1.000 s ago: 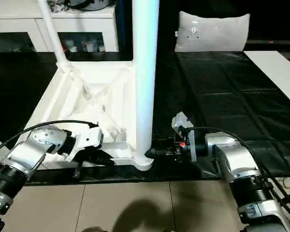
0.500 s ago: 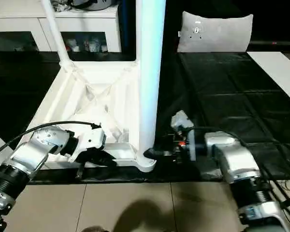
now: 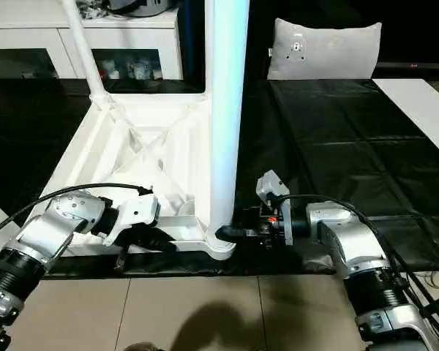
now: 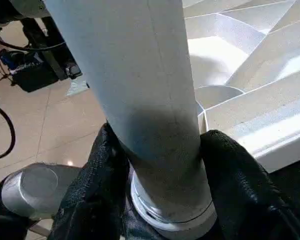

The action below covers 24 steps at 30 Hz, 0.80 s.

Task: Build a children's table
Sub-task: Rotate leg to tighten

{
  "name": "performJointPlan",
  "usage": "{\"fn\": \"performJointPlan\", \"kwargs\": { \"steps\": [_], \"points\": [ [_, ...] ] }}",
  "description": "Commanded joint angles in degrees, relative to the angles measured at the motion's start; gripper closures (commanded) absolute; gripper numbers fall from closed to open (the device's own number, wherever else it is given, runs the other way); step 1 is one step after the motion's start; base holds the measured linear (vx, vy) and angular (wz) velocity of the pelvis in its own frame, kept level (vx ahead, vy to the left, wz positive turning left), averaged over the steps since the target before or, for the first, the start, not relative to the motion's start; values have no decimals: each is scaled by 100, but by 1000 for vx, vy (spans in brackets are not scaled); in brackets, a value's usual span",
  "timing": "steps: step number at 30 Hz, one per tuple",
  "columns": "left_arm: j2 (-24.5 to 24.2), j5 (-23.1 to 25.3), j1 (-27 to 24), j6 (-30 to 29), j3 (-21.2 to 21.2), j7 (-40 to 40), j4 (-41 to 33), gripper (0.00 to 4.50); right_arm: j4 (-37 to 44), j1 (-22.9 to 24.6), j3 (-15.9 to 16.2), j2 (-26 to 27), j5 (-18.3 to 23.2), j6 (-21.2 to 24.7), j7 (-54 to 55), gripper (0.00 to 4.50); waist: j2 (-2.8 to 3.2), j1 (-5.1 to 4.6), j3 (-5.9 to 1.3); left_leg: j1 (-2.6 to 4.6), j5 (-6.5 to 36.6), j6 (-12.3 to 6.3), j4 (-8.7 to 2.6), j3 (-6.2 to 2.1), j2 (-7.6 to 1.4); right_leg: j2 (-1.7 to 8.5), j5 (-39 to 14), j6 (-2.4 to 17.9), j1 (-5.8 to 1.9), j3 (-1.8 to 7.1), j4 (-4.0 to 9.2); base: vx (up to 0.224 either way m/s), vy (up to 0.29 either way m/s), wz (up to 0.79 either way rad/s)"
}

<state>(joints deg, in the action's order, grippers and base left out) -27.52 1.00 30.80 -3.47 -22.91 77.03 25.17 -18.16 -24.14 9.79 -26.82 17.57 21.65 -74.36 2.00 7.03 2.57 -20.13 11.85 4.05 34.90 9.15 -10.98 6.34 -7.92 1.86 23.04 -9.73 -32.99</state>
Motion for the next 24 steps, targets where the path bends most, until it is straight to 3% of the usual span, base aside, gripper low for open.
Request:
{"fn": "performJointPlan", "kwargs": {
  "steps": [1, 7, 9, 11, 12, 14, 16, 18, 19, 20, 21, 22, 23, 24],
  "points": [
    [125, -7, -19, 145, -212, 201, -90, 450, 42, 26, 58, 54, 7, 9, 44, 253, -42, -33, -382, -5, 1251, -231, -442, -44, -237, 336, -2615, 417, -336, 351, 481, 0, 0, 0],
    [169, -25, -57, 77, -205, 153, -148, 450, 152, 91, 46, 115, 71, 73, 79, 254, -41, -42, -377, 0, 1283, -229, -443, -43, -235, 335, -2649, 405, -333, 349, 489, 0, 0, 0],
    [274, -68, -86, -248, -153, -21, -272, 450, 254, 170, -3, 247, 104, 128, 301, 254, -41, -48, -367, 6, 1300, -203, -453, -41, -242, 345, -2724, 375, -330, 353, 500, 0, 0, 0],
    [465, -141, -92, -682, -66, -300, -411, 450, 217, 192, -63, 495, -93, 71, 945, 254, -9, -69, -337, 16, 1444, -146, -461, -54, -230, 340, -2949, 336, -313, 323, 532, 0, 0, 0],
    [515, -142, -90, -803, -47, -391, -440, 450, 175, 178, -72, 568, -181, 64, 1167, 254, -21, -100, -325, 25, 1539, -103, -458, -54, -221, 337, -3106, 280, -309, 305, 561, 0, 0, 0],
    [625, -121, -73, -971, -18, -585, -468, 450, 78, 128, -117, 743, -331, 113, 1653, 255, -38, -189, -304, 52, 1711, -43, -413, -57, -149, 333, -3638, -10, -292, 220, 676, 0, 0, 0],
    [1009, -115, -10, -1342, 133, -1188, -467, 450, -90, 2, -301, 1212, -536, 360, 2764, 257, -7, -316, -282, 54, 1877, 13, -382, -76, -124, 306, -3848, -171, -293, 110, 762, 0, 0, 0],
    [1215, -95, 30, -1494, 221, -1510, -441, 450, -162, -70, -438, 1454, -588, 460, 3285, 258, 72, -548, -291, 81, 2299, 39, -377, -158, -174, 282, -3792, -344, -360, -83, 871, 0, 0, 0],
    [1474, -53, 87, -1672, 339, -1919, -412, 450, -266, -185, -656, 1772, -619, 489, 3952, 258, 115, -604, -293, 93, 2476, 9, -414, -195, -230, 285, -3641, -311, -400, -93, 854, 0, 0, 0],
    [1689, -23, 148, -1757, 438, -2275, -361, 450, -398, -313, -898, 2073, -551, 377, 4474, 258, 178, -674, -278, 59, 2675, -10, -479, -242, -315, 287, -3379, -244, -461, -106, 796, 0, 0, 0],
    [1858, -1, 217, -1782, 517, -2566, -271, 450, -530, -429, -1061, 2284, -470, 236, 4776, 258, 258, -726, -265, -90, 3600, 33, -814, -407, -653, 256, -2452, -83, -654, 114, 218, 0, 0, 0],
    [1916, 8, 245, -1779, 543, -2665, -234, 450, -579, -470, -1101, 2349, -463, 178, 4882, 258, 230, -714, -242, -86, 3899, 78, -918, -431, -719, 249, -2088, 14, -651, 255, 2, -52, 6, -5],
    [1967, 24, 268, -1793, 569, -2755, -211, 450, -615, -505, -1133, 2412, -481, 134, 4985, 258, 167, -727, -223, -27, 4036, 113, -911, -399, -672, 269, -2032, 93, -575, 347, 52, 0, 0, 0],
    [1996, 73, 311, -1779, 590, -2866, -157, 450, -631, -511, -1104, 2438, -491, 43, 4935, 258, -104, -749, -219, 354, 2817, 92, -204, -43, 112, 377, -4363, -172, -53, 144, 883, 0, 0, 0]
  ]
}}
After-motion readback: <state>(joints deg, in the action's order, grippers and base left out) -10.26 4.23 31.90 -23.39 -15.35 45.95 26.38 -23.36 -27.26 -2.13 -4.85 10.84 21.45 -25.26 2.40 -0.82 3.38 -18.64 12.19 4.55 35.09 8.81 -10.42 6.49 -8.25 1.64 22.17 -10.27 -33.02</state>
